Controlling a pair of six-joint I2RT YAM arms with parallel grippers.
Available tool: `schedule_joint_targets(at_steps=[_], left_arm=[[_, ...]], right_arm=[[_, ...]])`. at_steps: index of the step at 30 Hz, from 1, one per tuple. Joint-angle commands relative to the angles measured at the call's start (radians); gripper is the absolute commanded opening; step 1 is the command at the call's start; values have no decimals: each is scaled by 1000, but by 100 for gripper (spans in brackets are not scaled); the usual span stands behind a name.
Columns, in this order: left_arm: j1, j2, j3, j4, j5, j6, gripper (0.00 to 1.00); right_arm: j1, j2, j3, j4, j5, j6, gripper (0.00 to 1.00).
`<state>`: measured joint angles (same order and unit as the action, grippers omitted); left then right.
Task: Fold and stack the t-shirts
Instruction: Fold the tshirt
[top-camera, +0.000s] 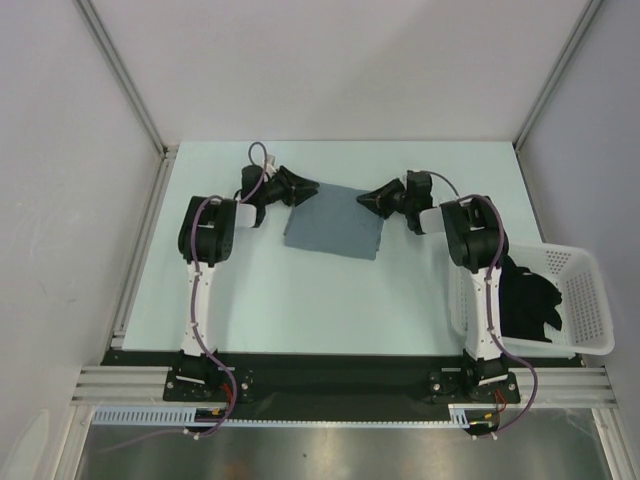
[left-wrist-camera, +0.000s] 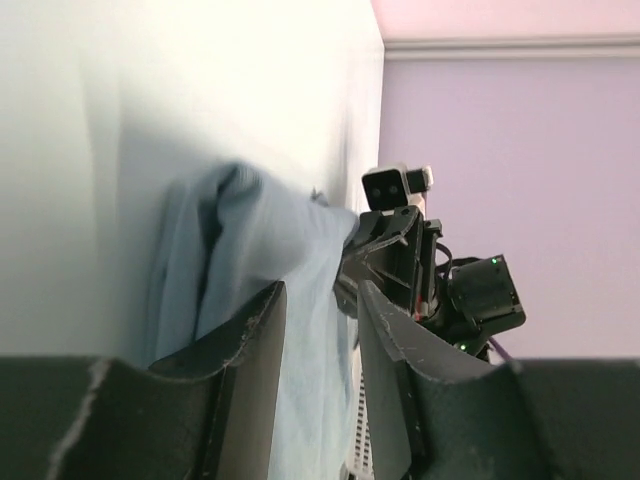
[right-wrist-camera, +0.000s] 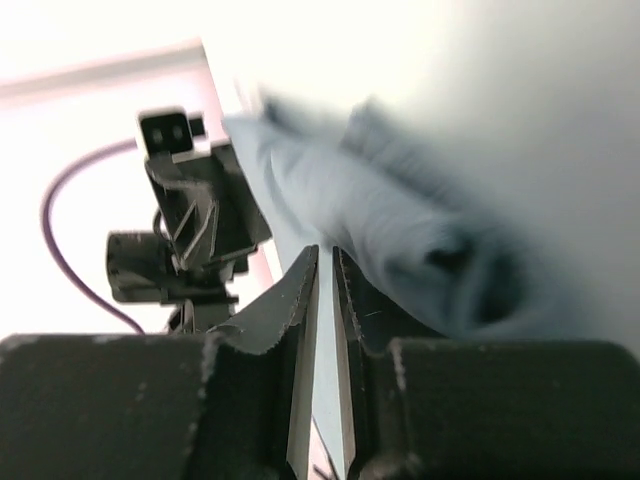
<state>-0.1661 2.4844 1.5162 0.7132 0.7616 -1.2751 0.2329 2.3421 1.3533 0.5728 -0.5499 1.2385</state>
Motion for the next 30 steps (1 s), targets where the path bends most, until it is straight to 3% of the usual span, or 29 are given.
schedule_joint_targets(at_steps=[1, 8, 13, 15, 19, 20, 21, 24, 30], left_arm=[[22, 28, 84, -61, -61, 37, 41], [49, 51, 240, -361, -44, 238, 41], [60, -33, 303, -552, -56, 403, 41], [66, -106, 320, -673, -77, 497, 42], [73, -267, 288, -880, -178, 623, 44], [73, -303, 242, -905, -200, 655, 44], [73, -393, 204, -925, -212, 666, 44], [62, -556, -41, -894, -217, 694, 44], [27, -978, -520, -874, -196, 686, 44]], right_arm=[[-52, 20, 36, 0, 77, -19, 16], [-98, 40, 101, -148, 88, -95, 16], [-130, -39, 208, -469, 122, -336, 20], [-141, -55, 320, -671, 137, -430, 29], [-152, -105, 421, -836, 163, -627, 48], [-153, -121, 447, -887, 166, -657, 54], [-155, -124, 457, -910, 165, -692, 70], [-164, -106, 478, -977, 76, -790, 85], [-155, -61, 445, -972, -53, -835, 88]])
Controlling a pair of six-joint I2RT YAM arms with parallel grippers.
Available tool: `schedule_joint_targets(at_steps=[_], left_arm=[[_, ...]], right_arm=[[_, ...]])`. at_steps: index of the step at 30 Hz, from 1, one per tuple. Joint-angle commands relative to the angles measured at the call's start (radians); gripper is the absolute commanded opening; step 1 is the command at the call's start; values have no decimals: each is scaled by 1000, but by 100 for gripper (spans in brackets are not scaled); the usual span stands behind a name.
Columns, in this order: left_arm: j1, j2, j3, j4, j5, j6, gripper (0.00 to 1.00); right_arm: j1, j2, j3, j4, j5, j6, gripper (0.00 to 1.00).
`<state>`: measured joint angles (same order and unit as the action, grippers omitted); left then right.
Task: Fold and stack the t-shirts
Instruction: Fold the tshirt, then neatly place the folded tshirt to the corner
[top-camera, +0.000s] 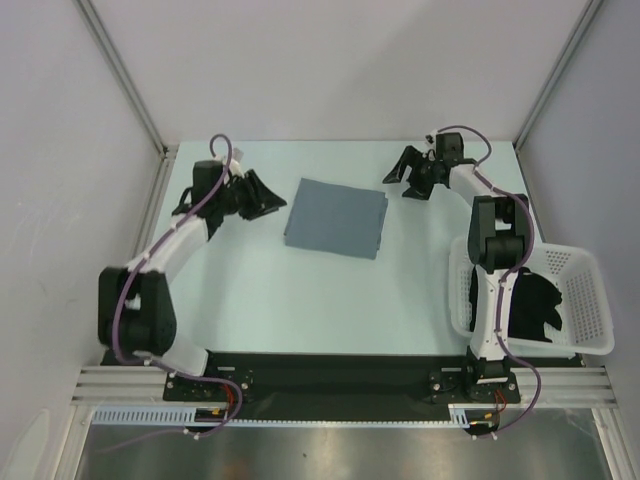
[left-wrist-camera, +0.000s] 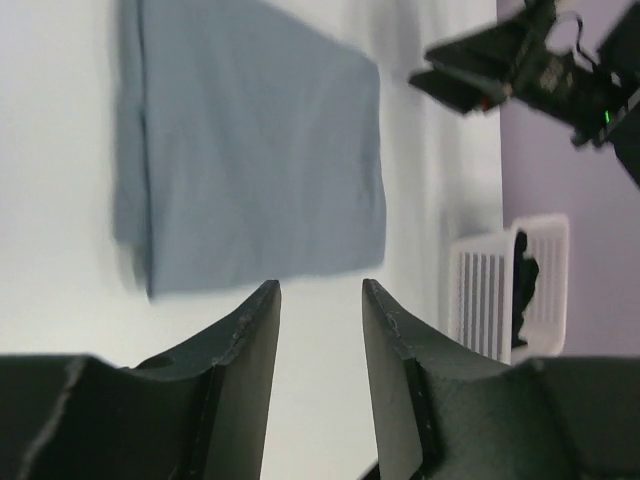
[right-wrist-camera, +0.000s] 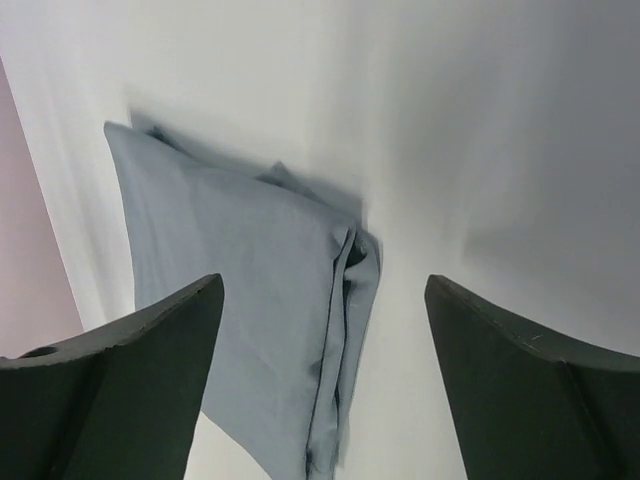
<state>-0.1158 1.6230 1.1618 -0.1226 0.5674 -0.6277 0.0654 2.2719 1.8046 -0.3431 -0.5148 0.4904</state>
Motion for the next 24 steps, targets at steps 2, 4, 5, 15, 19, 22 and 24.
schedule_joint_targets(at_steps=[2, 4, 5, 15, 19, 22, 24], left_arm=[[-30, -260, -297, -37, 2, 13, 45], [-30, -340, -364, -46, 6, -1, 46], [-30, -400, -399, -61, 2, 0, 46], [-30, -519, -410, -155, -24, 6, 46], [-30, -526, -407, -147, -20, -3, 46], [-30, -532, -409, -147, -23, -4, 46], [-30, -531, -412, -146, -20, -6, 46]], right_arm=[[17, 18, -24, -30, -96, -85, 87], [17, 32, -31, -5, -116, -72, 85], [20, 37, -30, 7, -117, -72, 84], [45, 84, -24, -1, -125, -99, 74], [48, 121, -1, -16, -148, -99, 66], [54, 124, -5, -13, -146, -102, 62], [53, 132, -5, -7, -159, -99, 54]])
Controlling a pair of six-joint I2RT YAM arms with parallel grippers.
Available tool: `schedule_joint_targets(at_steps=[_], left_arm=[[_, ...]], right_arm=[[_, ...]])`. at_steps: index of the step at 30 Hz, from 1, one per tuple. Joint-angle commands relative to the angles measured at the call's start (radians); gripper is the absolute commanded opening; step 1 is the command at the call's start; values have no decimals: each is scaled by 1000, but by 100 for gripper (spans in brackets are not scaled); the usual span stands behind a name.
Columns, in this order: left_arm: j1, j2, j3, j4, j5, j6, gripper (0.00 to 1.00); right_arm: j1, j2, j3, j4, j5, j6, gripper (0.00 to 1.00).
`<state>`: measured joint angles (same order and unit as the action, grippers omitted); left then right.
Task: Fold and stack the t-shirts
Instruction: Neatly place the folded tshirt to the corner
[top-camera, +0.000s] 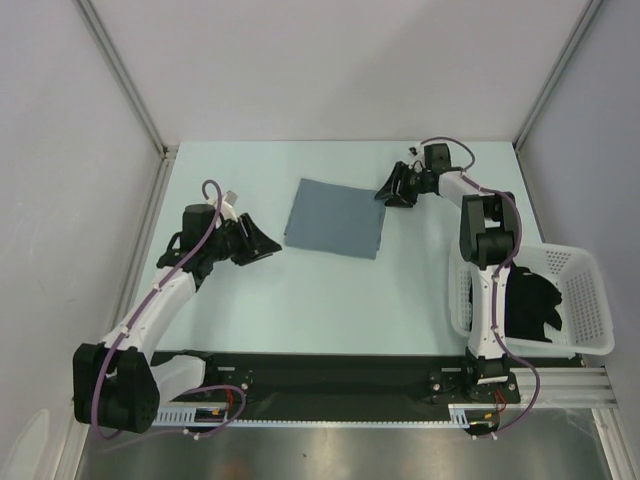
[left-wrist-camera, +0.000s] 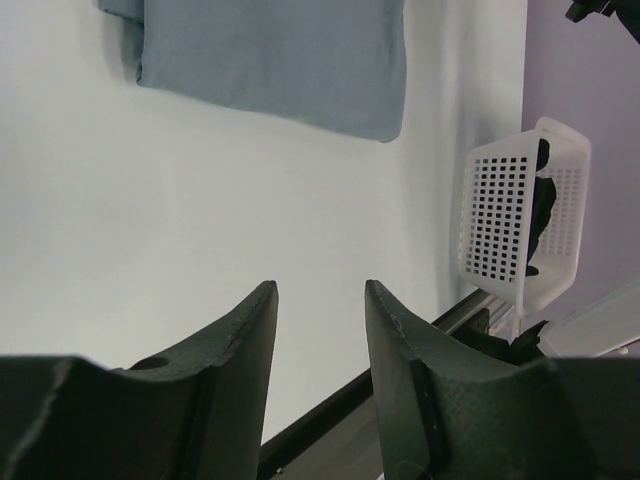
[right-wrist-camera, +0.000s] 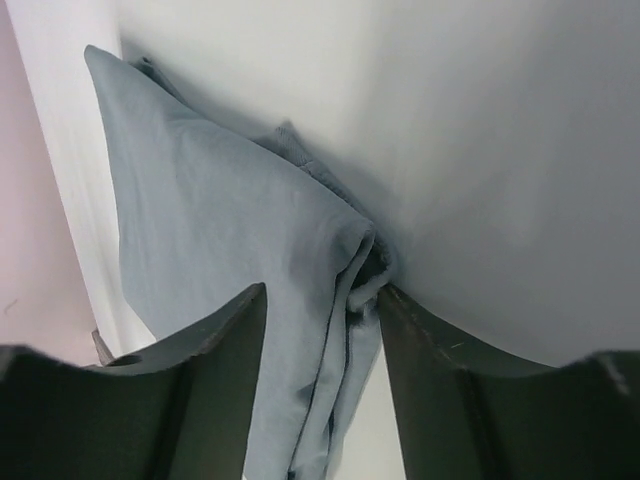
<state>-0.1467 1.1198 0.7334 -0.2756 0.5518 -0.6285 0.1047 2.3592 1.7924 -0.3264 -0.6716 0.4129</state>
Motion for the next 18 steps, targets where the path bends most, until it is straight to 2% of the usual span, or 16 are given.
schedule_joint_targets(at_steps=[1, 4, 9, 15, 17, 18], left_arm=[[1, -28, 14, 16, -3, -11, 47], [1, -29, 4, 27, 4, -17, 46], [1, -32, 0, 23, 8, -19, 46], [2, -38, -6, 27, 11, -33, 46], [2, -43, -9, 33, 16, -39, 46], [2, -48, -11, 42, 17, -42, 47]], right_arm=[[13, 48, 10, -25, -3, -20, 52], [13, 51, 4, -25, -6, -19, 42], [16, 55, 5, -20, -32, -10, 18], [24, 38, 4, 1, -62, 35, 5], [23, 13, 1, -19, -33, 49, 0], [21, 3, 5, -42, 28, 49, 0]])
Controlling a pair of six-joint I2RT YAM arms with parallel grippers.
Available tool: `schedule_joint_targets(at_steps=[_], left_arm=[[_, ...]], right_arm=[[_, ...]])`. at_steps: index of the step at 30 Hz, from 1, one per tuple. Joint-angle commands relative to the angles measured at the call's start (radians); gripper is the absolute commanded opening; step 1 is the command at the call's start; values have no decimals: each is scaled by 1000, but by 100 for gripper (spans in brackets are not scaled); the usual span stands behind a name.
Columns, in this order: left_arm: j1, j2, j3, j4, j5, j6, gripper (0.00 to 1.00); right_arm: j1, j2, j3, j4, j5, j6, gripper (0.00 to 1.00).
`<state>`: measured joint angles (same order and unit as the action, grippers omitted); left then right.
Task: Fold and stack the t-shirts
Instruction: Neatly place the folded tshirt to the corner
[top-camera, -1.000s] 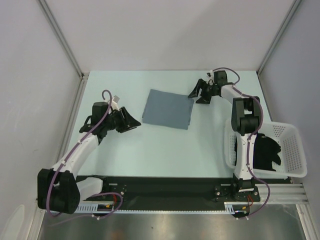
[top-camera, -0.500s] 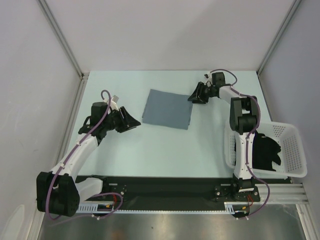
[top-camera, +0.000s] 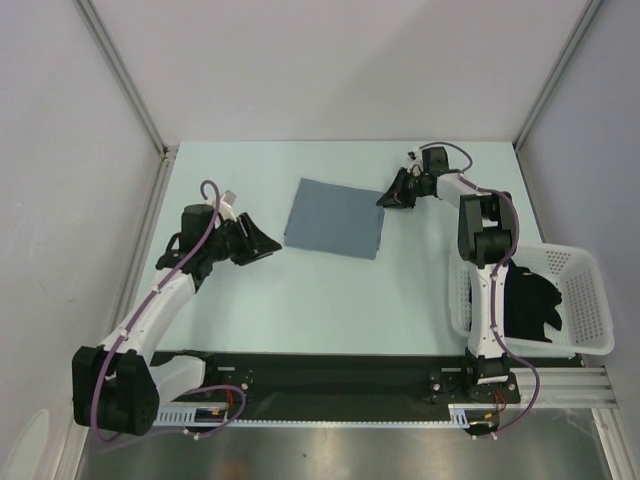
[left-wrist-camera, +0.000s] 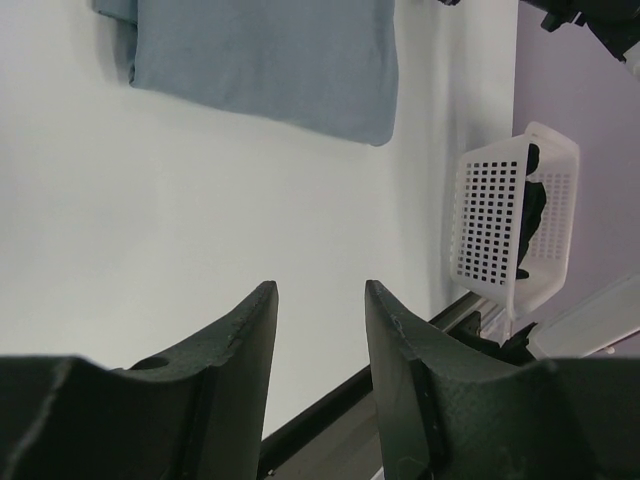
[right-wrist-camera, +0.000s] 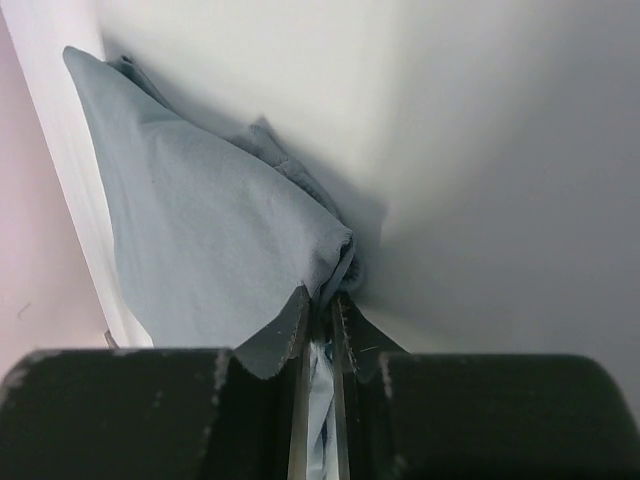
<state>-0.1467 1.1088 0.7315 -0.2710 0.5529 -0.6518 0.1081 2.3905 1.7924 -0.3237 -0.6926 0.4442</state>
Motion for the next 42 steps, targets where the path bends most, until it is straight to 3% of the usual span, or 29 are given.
schedule_joint_targets(at_steps=[1, 4, 8, 9, 13, 20, 24, 31, 32, 34, 39, 42], left_arm=[[2, -37, -10, 41, 18, -19, 47], [2, -27, -11, 44, 27, -5, 47], [4, 11, 2, 35, 53, 46, 47], [4, 17, 8, 18, 62, 61, 47], [9, 52, 14, -7, 91, 144, 47], [21, 131, -7, 15, 150, 230, 47], [24, 171, -21, 47, 182, 231, 46], [24, 209, -49, 70, 186, 213, 46], [24, 221, -47, 67, 183, 218, 46], [24, 235, -43, 61, 183, 219, 46], [24, 273, -9, 27, 171, 241, 46], [24, 309, -4, 36, 167, 239, 46]], right_arm=[[18, -36, 34, -81, 91, 8, 0], [18, -40, 116, -300, 183, -61, 0], [22, -91, 111, -392, 224, -165, 0], [25, -103, 111, -419, 311, -186, 0], [13, -165, 104, -512, 426, -245, 0], [-87, -197, 130, -649, 605, -254, 0], [-157, -148, 220, -704, 688, -275, 0], [-240, 108, 663, -839, 881, -337, 0], [-245, 134, 759, -838, 930, -354, 0], [-249, 174, 788, -775, 964, -415, 0], [-246, 151, 649, -517, 1119, -516, 0], [-242, 128, 582, -281, 1214, -599, 0]])
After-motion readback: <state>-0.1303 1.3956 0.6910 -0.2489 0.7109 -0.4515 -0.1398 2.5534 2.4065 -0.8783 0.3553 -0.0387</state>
